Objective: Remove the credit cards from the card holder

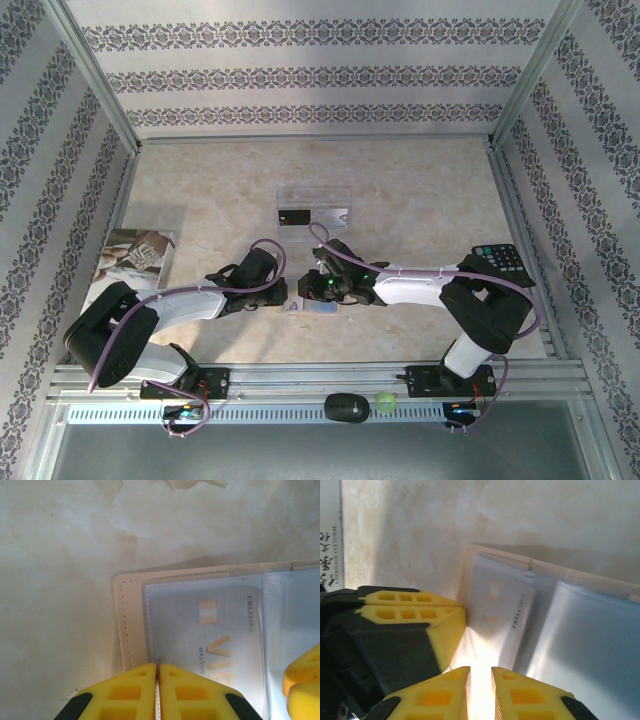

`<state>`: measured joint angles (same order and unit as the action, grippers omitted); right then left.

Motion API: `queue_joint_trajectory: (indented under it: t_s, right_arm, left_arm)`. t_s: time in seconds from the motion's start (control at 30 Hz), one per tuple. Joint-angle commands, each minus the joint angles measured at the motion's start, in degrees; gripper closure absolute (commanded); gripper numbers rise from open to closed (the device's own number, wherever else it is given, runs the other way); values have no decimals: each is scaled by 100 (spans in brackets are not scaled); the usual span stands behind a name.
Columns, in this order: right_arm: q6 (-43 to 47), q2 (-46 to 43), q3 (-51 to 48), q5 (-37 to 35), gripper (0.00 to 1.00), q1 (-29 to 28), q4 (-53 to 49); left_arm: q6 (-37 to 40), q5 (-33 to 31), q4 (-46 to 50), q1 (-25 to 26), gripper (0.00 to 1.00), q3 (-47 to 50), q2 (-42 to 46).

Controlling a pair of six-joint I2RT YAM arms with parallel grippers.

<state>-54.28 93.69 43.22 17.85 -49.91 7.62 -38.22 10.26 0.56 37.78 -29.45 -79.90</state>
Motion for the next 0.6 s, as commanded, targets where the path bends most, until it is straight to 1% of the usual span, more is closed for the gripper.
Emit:
queue_joint_trajectory:
  t_s: [0.0,0.17,0.33,0.57]
  right_arm:
    - [-103,102,-51,-110,81,90,-174]
    - [-178,284,2,17,80,97,-155]
    - [-241,335,-27,65,84,113,-58]
    - [-312,504,37,315,85,113,281]
  left_arm:
    - [-89,91,506,63,89,300,-245]
    - [-85,97,485,66,89,300,-244]
    - [-96,81,492,63,89,322,-219]
    - [-83,118,452,63,89,309,-267]
